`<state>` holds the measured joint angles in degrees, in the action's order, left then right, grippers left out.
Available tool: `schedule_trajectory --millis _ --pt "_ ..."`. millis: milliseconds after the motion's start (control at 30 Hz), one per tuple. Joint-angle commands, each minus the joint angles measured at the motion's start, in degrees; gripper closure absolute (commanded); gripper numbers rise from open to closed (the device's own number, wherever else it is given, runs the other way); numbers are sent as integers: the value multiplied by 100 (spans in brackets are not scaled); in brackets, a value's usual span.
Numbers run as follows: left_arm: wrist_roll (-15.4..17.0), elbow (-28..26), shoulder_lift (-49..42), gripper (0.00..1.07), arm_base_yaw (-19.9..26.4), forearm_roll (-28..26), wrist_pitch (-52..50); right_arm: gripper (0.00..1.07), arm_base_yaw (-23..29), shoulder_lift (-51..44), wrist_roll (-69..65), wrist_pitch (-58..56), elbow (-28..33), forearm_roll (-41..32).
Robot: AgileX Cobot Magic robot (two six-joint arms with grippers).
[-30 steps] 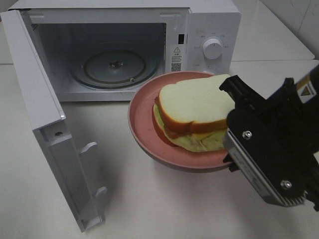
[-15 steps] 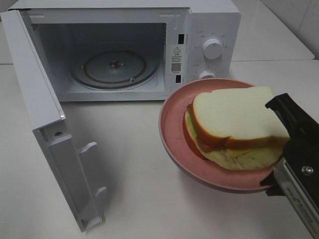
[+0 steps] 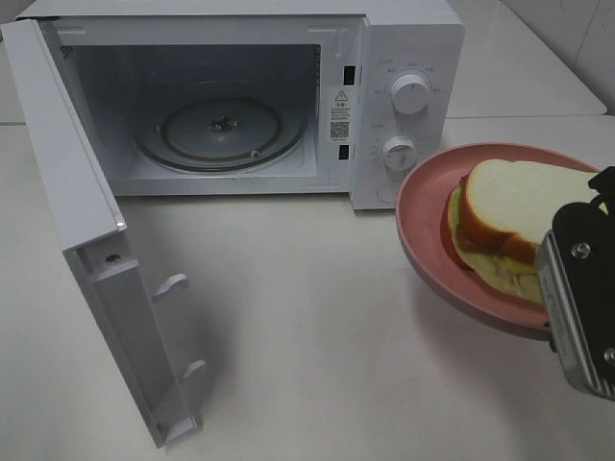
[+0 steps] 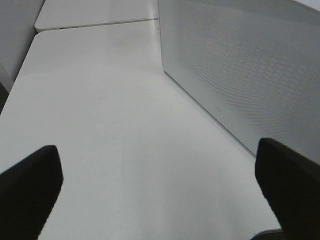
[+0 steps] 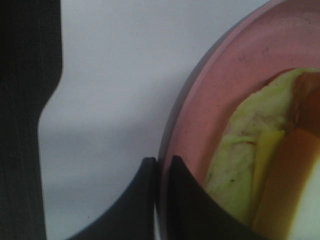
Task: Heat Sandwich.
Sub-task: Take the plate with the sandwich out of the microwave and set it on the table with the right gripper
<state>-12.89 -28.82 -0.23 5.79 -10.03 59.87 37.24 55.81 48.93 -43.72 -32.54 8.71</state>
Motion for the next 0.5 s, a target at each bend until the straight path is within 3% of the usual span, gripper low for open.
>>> schedule_trajectory --millis 33,500 --pt "23 6 -126 5 29 -11 -57 107 23 -46 -584 63 29 269" --pt "23 6 -126 5 29 -11 -57 107 23 -46 -3478 -590 29 1364"
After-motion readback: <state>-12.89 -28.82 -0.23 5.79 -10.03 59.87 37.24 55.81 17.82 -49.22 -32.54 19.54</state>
